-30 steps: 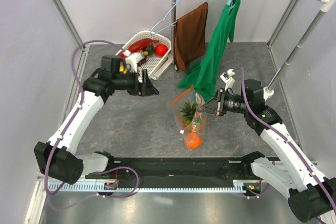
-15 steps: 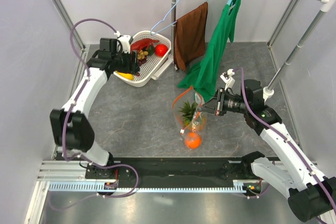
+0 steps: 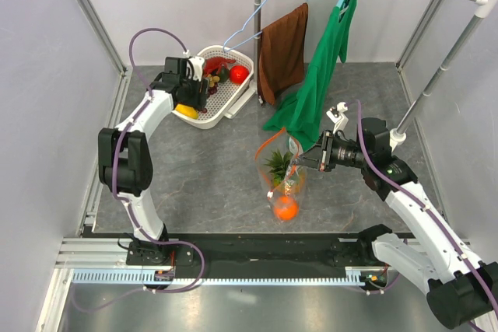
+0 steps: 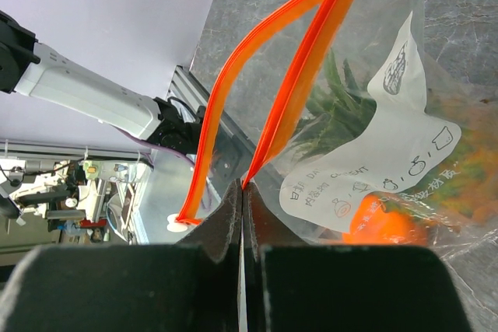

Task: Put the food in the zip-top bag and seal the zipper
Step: Pick up the fake fruit from the bin.

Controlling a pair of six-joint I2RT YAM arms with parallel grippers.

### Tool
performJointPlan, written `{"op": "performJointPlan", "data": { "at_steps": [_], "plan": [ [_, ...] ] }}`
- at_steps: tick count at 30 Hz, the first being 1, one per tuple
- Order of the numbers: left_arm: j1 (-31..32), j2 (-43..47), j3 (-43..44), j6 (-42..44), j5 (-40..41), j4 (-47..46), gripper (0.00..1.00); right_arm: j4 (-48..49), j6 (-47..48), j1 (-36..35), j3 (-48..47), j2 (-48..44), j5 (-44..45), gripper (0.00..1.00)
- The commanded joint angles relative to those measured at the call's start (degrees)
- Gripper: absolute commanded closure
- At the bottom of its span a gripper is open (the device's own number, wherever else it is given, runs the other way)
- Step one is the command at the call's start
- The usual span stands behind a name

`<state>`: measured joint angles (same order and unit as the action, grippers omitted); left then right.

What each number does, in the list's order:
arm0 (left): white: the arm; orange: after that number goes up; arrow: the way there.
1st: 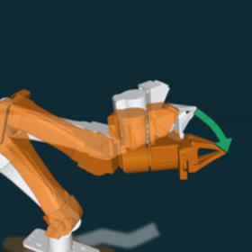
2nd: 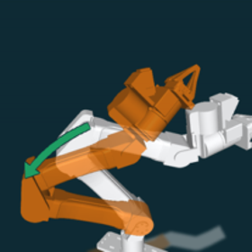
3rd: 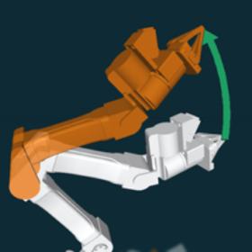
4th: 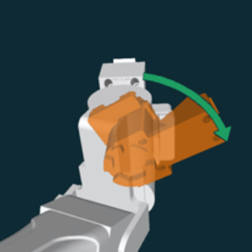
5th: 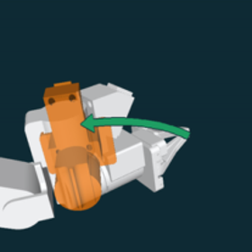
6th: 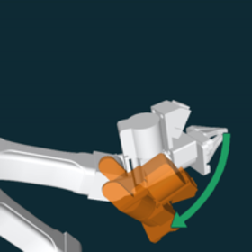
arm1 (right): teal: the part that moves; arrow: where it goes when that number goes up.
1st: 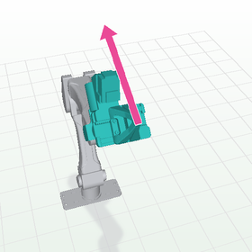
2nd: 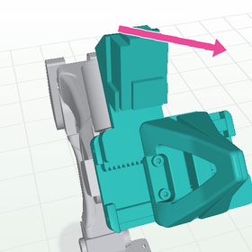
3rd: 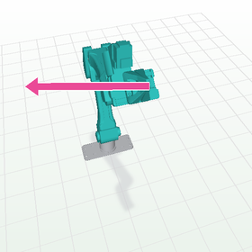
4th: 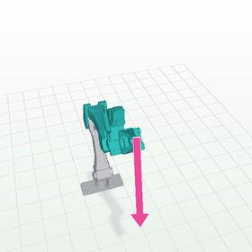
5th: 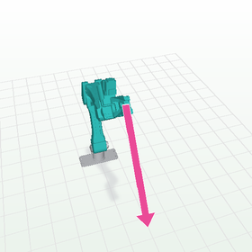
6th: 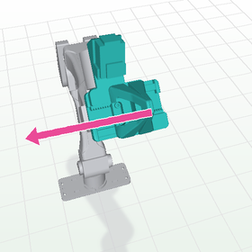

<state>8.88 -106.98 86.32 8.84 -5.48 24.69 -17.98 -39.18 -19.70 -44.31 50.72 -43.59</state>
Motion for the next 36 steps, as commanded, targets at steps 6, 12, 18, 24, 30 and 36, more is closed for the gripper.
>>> {"op": "performJointPlan", "data": {
  "at_steps": [6,12,18,24,30,36],
  "plan": [
    [-1.77,-0.07,1.65,-4.18,4.85,-3.25,0.31,1.63,0.95,0.10,0.55,-0.44,0.44,1.00],
    [-1.77,-2.00,0.25,-8.31,12.50,-1.13,0.28,2.07,0.95,0.19,1.25,-0.18,0.53,1.00],
    [-1.77,-3.08,0.17,-9.81,10.06,-5.68,0.26,1.89,1.12,0.10,0.99,-0.09,0.26,1.00],
    [-1.85,2.82,-8.01,-14.37,3.19,-19.13,0.23,1.54,1.03,0.10,1.25,-0.45,0.53,1.00],
    [-3.08,5.20,-14.60,-25.44,-2.52,-29.15,0.18,1.63,0.95,0.02,0.90,-0.01,0.53,1.00],
    [-3.26,5.73,-19.61,-33.00,0.28,-33.91,0.13,1.54,1.03,0.10,0.72,-0.27,0.44,1.00]
  ]
}}
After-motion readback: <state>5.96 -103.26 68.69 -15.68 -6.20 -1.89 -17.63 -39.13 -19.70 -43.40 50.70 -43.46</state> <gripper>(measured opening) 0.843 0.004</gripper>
